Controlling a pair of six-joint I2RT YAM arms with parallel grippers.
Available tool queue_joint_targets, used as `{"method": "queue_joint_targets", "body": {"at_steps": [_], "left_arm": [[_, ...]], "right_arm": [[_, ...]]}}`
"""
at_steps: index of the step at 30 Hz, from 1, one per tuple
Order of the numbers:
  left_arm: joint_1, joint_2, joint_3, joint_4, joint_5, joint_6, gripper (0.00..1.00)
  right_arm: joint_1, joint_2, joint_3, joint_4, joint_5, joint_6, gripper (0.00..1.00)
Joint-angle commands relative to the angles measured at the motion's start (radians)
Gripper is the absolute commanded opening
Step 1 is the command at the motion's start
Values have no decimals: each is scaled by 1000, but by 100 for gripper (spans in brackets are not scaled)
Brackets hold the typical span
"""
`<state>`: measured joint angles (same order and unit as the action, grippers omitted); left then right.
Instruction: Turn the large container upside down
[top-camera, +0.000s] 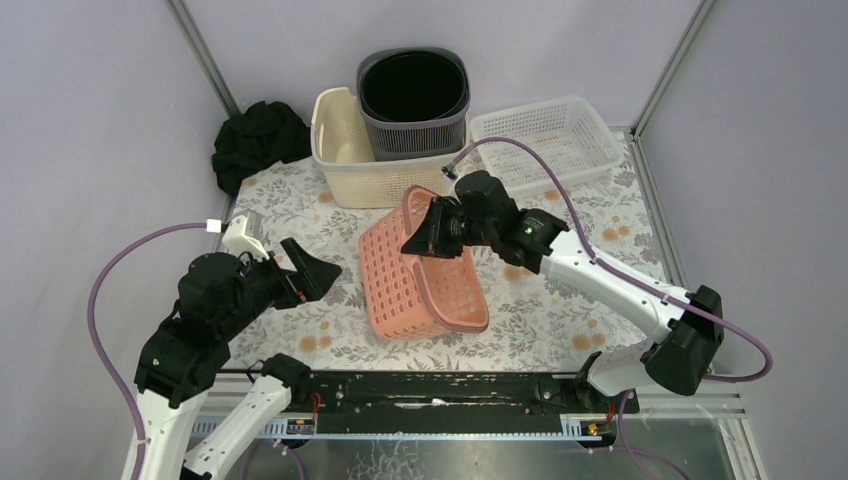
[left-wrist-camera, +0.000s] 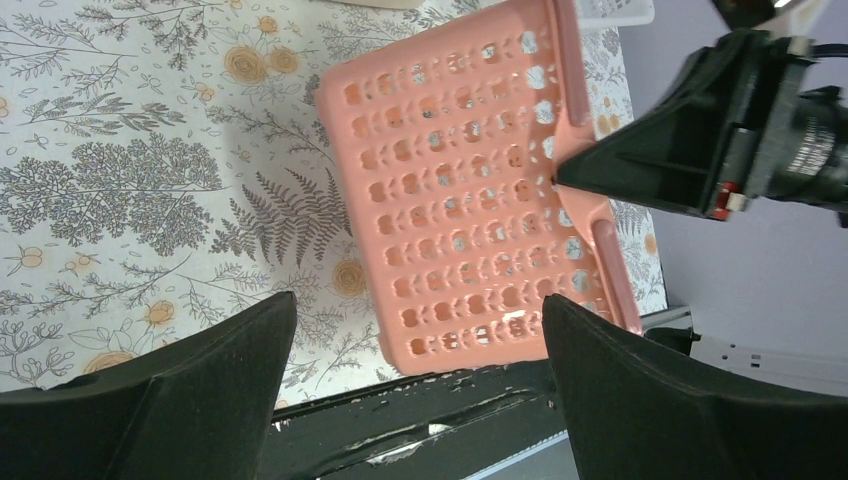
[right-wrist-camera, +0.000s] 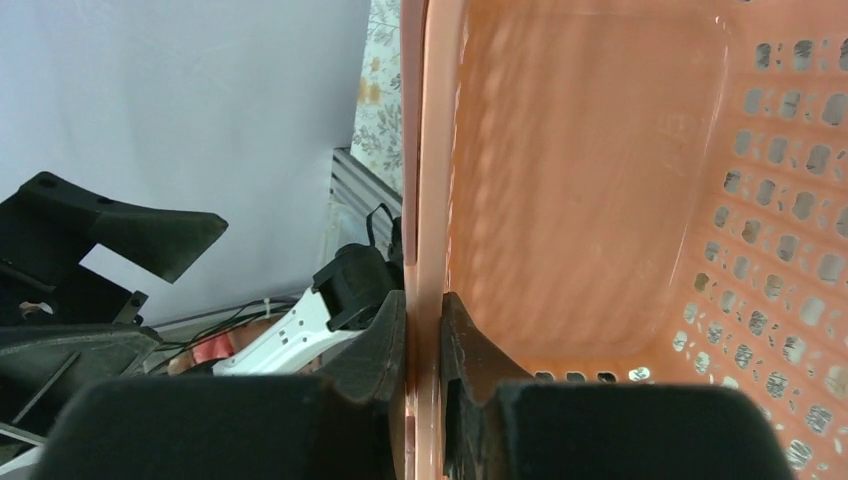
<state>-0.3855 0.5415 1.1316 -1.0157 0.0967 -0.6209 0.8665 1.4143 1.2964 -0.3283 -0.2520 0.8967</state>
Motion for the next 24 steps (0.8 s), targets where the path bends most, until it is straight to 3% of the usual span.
{"method": "queue_joint_targets", "body": {"at_steps": [1, 12, 24], "left_arm": [[-2, 7, -24, 43, 60, 4, 100], [-3, -58, -22, 26, 26, -28, 100], [-3, -69, 178, -90, -86, -45, 100]], "right_arm": [[-14, -56, -72, 344, -148, 107, 0], [-18, 2, -265, 883, -215, 336, 0], [-17, 152, -369, 1306, -200, 516, 0]]}}
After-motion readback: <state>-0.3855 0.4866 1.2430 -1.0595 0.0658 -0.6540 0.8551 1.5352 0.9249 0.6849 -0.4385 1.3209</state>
